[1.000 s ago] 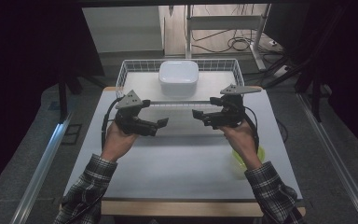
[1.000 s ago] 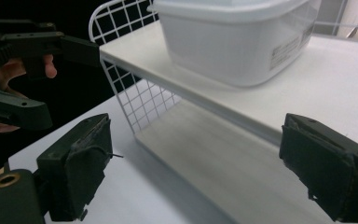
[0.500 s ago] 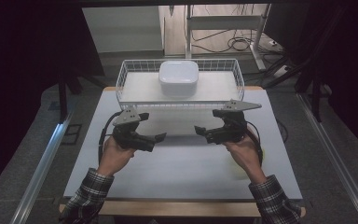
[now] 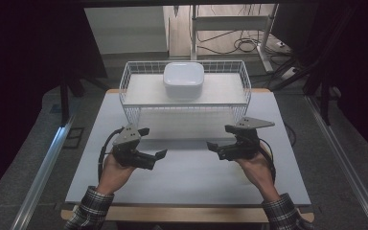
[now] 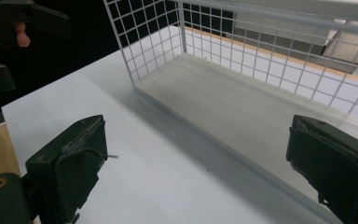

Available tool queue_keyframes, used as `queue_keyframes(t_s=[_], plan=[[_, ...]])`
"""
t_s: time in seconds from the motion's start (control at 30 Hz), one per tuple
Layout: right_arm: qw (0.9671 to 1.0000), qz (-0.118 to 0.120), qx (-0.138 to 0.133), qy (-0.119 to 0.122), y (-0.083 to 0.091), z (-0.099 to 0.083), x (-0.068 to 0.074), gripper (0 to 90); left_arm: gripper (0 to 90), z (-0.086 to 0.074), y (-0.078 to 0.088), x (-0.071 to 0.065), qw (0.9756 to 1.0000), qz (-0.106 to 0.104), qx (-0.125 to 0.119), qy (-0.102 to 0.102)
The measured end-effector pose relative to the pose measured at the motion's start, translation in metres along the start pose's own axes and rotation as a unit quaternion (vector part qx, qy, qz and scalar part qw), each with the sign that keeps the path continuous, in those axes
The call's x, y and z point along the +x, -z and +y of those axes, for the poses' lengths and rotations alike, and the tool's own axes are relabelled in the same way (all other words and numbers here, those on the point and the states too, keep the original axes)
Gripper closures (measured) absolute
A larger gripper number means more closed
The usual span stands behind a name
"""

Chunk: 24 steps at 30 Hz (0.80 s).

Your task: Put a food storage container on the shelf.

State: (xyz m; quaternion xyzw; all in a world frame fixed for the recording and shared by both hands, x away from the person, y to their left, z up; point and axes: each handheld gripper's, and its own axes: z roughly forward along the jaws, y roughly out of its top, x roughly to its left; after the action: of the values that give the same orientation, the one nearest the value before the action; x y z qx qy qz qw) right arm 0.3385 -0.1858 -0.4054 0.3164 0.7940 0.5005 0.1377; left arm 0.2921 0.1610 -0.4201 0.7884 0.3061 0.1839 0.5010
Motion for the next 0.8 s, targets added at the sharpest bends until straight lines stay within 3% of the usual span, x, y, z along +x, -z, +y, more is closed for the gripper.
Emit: queue_keyframes(t_s=[0.3, 0.4, 0.6, 0.8], plan=[[0.9999, -0.012, 0.011, -0.006, 0.008, -0.024, 0.001, 5.5, 4.4, -0.022, 0.001, -0.008, 0.9999, -0.001, 0.006, 0.012], [0.9998, -0.013, 0.014, -0.005, 0.009, -0.031, 0.002, 5.5, 4.5, -0.030, 0.003, -0.011, 0.9998, 0.013, 0.011, 0.006], [0.9997, -0.013, 0.023, -0.003, 0.010, -0.045, 0.009, 6.4, 5.1, -0.046, 0.009, -0.014, 0.9996, 0.012, 0.006, 0.024], [0.9995, -0.011, 0.028, 0.003, 0.006, -0.060, 0.016, 6.4, 5.5, -0.070, 0.007, -0.017, 0.9989, 0.010, 0.023, 0.040]])
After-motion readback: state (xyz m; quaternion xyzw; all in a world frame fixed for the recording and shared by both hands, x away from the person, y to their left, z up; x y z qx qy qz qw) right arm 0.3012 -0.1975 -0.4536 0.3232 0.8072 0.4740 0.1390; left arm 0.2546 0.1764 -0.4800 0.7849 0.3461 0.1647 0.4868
